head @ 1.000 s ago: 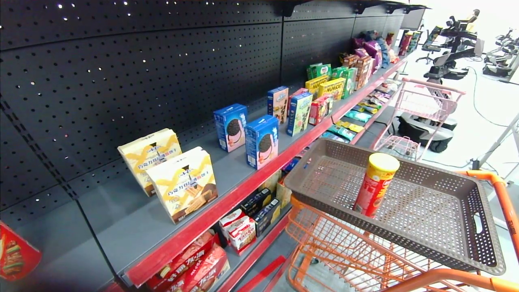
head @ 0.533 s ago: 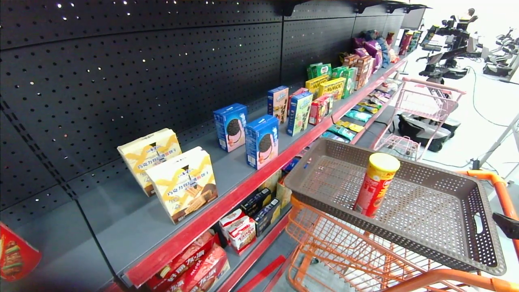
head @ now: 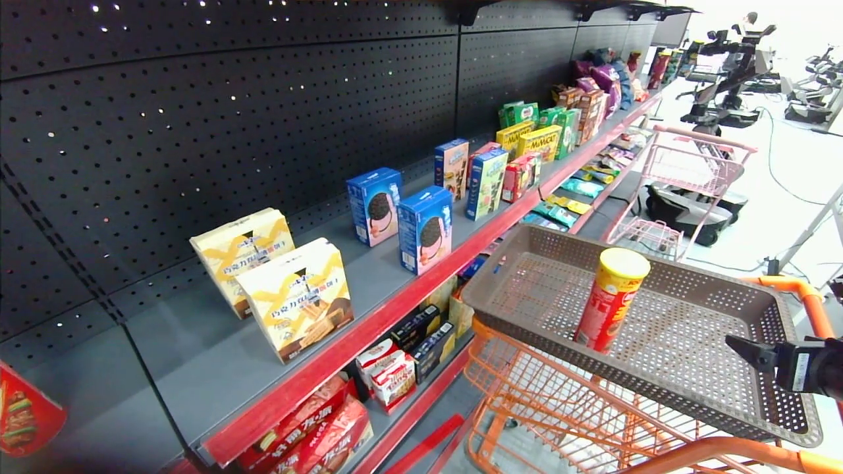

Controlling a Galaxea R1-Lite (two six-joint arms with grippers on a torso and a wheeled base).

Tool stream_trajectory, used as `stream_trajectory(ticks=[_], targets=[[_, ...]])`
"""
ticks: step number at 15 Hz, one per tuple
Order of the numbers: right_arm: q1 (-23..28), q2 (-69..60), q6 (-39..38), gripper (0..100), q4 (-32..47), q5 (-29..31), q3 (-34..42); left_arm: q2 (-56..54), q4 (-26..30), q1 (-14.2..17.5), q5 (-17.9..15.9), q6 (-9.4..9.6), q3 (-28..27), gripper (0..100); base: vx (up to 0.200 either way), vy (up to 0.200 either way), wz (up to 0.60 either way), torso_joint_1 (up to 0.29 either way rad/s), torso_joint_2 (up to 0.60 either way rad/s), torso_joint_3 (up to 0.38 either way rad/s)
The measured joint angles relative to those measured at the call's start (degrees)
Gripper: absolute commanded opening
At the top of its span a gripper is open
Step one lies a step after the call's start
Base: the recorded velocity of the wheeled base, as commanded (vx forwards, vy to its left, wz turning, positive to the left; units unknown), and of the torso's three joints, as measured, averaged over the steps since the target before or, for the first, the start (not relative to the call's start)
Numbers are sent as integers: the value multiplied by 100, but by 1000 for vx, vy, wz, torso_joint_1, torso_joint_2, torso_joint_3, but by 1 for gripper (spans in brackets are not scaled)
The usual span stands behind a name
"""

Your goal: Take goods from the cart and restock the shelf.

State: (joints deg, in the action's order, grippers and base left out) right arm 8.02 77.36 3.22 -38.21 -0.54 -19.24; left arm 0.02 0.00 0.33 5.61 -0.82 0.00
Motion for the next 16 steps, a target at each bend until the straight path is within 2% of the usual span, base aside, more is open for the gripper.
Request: stream_trajectory(ticks=[2,6,12,16], targets=[[11,373,69,100,-216,-26,-118,0,2,0,0,2,0,100,0,0,0,0,0,0],[44,1346,213,100,-1312,-424,-184,0,0,0,0,2,0,100,0,0,0,0,0,0],[149,2548,479,100,-2549,-1635,-132,0,0,0,0,-2,0,100,0,0,0,0,0,0],[308,2887,770,100,-2664,-2391,-83,0,0,0,0,-2,0,100,0,0,0,0,0,0]])
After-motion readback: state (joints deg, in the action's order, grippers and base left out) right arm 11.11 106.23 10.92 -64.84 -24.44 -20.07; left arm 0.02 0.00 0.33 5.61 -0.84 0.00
